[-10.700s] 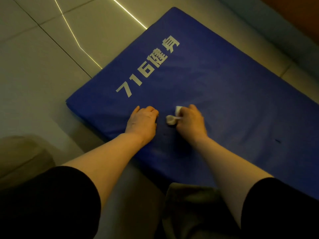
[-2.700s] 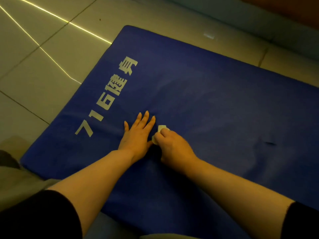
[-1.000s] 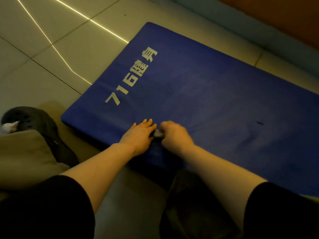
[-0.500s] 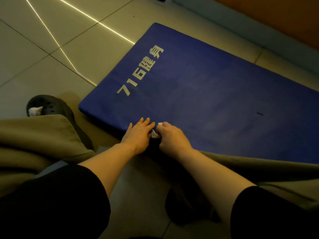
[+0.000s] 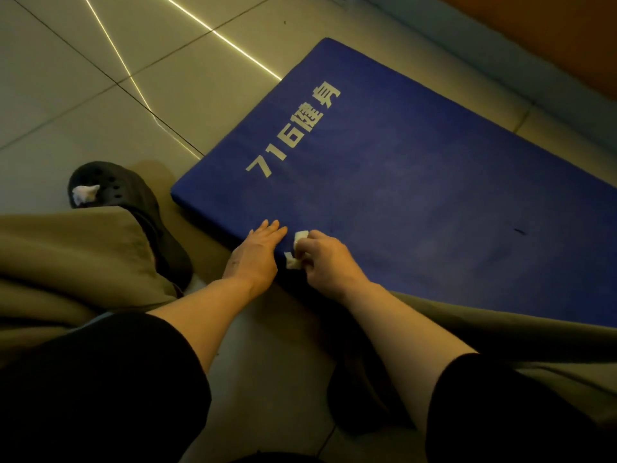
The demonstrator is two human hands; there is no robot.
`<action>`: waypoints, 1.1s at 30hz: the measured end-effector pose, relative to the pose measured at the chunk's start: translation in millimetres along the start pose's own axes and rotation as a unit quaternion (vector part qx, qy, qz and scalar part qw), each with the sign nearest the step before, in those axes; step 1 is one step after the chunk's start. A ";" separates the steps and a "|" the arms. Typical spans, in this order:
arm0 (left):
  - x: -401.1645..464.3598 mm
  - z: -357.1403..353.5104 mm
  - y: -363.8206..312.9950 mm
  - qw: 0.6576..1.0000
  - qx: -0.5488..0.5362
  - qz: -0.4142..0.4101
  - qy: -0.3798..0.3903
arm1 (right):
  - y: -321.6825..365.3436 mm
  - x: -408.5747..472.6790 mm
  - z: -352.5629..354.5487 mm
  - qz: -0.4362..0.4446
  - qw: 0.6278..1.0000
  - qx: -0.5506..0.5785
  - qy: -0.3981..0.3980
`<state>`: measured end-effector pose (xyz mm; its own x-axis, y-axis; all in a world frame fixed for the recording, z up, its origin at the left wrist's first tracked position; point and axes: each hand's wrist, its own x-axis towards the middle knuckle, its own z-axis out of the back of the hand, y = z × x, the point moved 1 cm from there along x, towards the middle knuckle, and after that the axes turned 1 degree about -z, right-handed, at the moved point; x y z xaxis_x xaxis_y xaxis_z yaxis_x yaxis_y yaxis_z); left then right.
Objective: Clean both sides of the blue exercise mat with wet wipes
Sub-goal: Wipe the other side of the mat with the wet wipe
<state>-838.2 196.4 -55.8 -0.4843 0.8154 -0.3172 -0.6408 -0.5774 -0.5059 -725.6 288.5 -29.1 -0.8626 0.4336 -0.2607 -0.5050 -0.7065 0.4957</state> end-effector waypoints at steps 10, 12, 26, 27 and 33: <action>-2.0 -15.1 -27.8 0.964 0.190 -0.183 0.025 | -11.5 -24.1 15.1 -0.035 0.996 0.035 -0.075; -4.3 -14.2 -33.1 0.967 0.184 -0.176 0.014 | -2.8 -20.6 10.4 -0.026 0.995 0.040 -0.089; -32.6 63.5 -126.3 0.937 0.135 -0.283 -0.155 | -30.0 -102.0 130.3 -0.159 0.964 0.084 -0.193; -33.6 58.2 -127.0 0.944 0.140 -0.256 -0.153 | -38.6 -112.4 125.2 -0.187 0.961 0.086 -0.187; -25.0 33.9 -115.2 0.970 0.222 -0.093 -0.036 | -38.7 -90.5 76.9 -0.165 0.963 0.091 -0.193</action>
<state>-772.5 241.2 37.6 -0.3651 0.9117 -0.1885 -0.9069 -0.3941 -0.1493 -625.6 319.6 39.0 -0.5637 0.8173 -0.1193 -0.7052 -0.4010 0.5847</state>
